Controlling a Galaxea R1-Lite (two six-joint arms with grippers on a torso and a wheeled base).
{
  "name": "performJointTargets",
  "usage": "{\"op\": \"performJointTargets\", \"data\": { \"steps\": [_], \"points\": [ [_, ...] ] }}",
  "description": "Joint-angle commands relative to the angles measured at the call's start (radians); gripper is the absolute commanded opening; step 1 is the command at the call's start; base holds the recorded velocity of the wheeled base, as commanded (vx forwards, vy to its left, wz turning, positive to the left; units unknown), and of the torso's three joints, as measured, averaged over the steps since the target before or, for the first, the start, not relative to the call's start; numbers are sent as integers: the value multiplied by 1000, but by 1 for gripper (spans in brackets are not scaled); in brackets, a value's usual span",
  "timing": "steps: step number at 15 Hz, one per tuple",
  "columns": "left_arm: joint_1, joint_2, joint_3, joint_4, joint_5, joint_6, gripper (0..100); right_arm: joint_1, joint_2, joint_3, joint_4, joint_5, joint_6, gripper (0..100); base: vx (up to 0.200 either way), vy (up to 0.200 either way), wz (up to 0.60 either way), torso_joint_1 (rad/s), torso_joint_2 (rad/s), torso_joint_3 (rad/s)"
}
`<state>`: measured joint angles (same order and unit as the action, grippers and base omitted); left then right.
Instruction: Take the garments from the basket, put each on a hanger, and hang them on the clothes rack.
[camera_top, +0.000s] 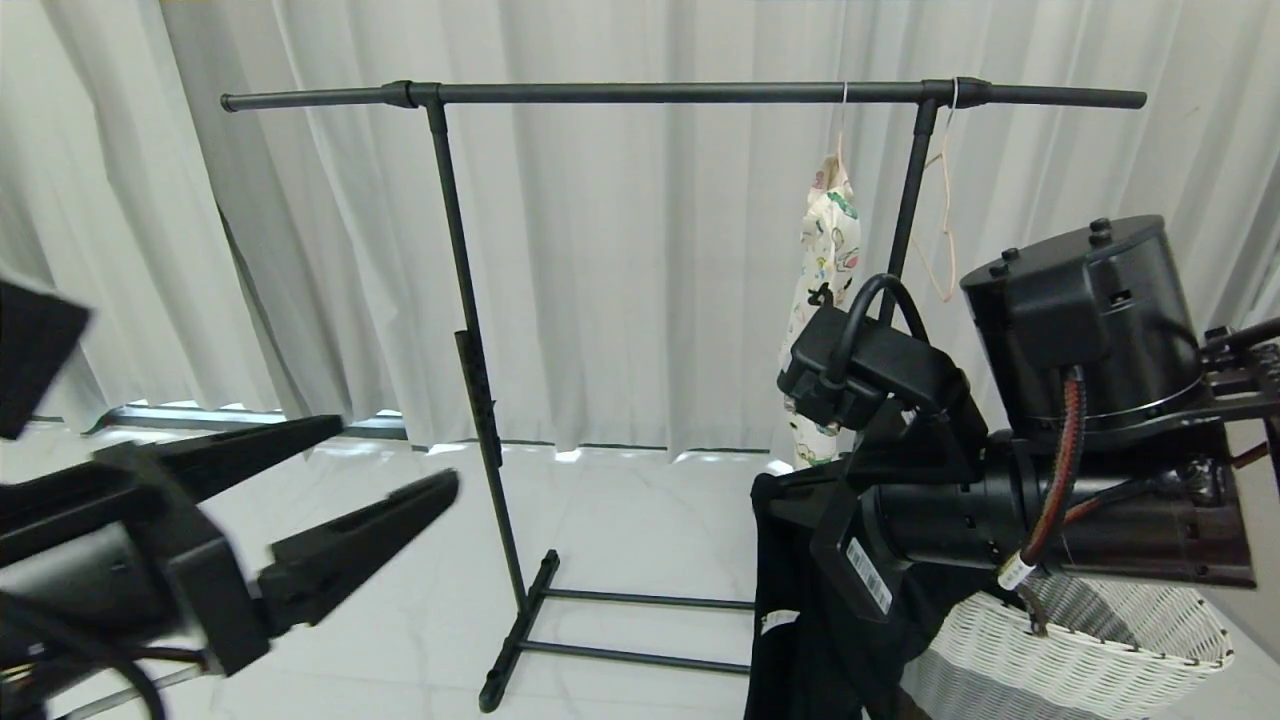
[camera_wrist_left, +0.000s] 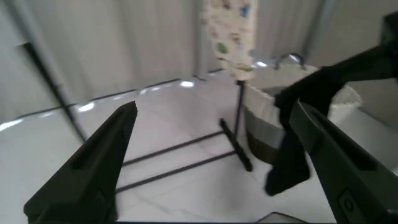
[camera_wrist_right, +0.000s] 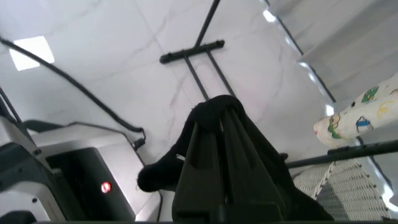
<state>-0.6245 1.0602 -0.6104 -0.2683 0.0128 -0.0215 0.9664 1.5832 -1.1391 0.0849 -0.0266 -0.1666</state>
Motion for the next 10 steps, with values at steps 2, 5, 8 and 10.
{"op": "performJointTargets", "data": {
  "steps": [2,5,8,10],
  "points": [
    [-218,345,-66,-100,4,5,100,9,-20,1,-16,2,16,0,0,0,0,0,0,0],
    [-313,423,-63,-100,7,-66,100,17,-40,1,-19,19,21,0,0,0,0,0,0,0],
    [-330,504,-65,-101,29,-89,100,25,-57,1,-19,20,22,0,0,0,0,0,0,0],
    [-330,555,-83,-101,52,-86,100,31,-69,4,-19,20,22,0,0,0,0,0,0,0]
  ]
}}
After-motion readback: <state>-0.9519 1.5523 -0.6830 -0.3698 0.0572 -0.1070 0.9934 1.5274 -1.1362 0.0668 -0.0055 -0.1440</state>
